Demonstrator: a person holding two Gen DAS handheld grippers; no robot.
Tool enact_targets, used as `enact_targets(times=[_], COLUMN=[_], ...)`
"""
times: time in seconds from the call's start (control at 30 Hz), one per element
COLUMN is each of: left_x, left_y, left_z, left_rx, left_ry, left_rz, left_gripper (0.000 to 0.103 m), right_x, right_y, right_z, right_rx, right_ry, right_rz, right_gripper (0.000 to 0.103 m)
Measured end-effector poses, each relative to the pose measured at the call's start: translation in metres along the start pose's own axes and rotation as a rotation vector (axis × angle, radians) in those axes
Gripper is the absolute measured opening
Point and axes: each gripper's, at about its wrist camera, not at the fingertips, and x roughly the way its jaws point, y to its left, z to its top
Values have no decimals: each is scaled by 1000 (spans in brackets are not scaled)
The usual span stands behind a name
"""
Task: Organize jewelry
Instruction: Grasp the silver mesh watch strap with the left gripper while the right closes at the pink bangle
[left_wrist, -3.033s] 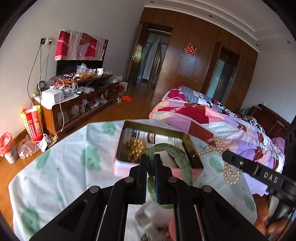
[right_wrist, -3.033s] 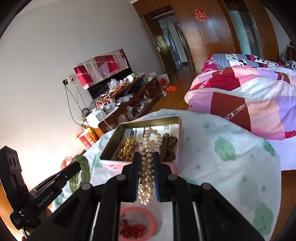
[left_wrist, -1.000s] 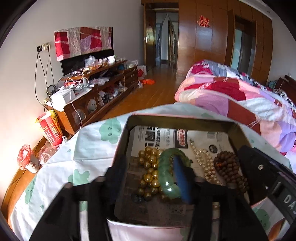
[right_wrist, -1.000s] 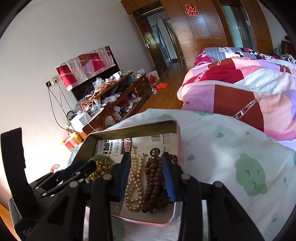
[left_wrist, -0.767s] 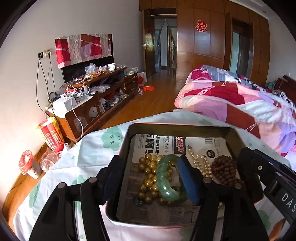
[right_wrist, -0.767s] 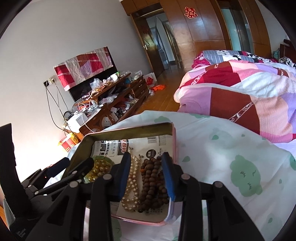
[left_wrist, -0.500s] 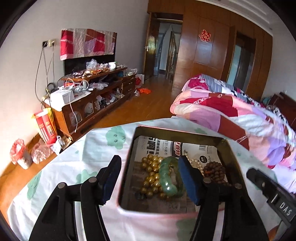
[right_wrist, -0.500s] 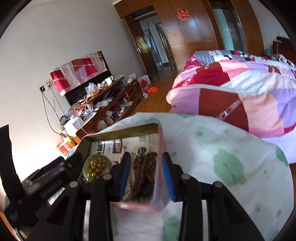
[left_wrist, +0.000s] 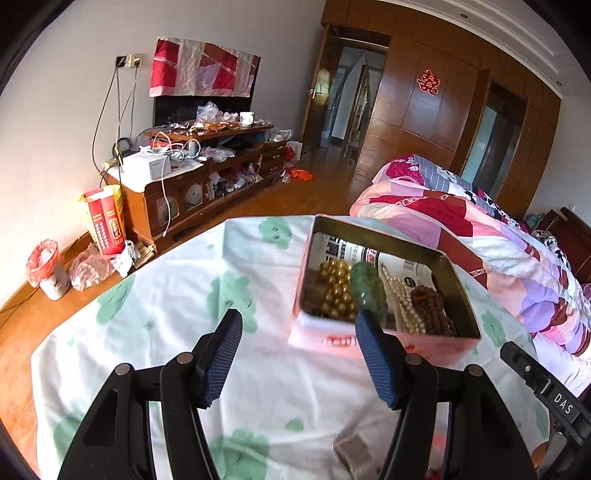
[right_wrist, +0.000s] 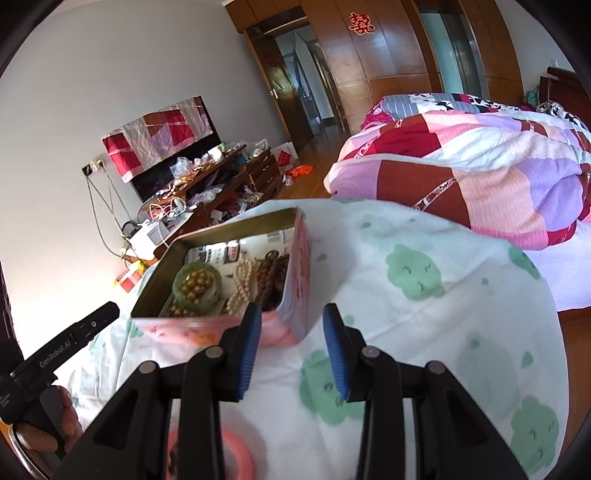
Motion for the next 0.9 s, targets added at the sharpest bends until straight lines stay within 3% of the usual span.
enact_targets(times=[0.9], left_x=[-42], left_y=[2], left_z=[-58], left_rx=[26], left_ry=[73], left_rz=[-9], left_gripper=[64], right_x=[-33], right_y=[17], right_z=[-51], right_rx=[-60], right_ry=[98], right_rz=[37], right_gripper=[38])
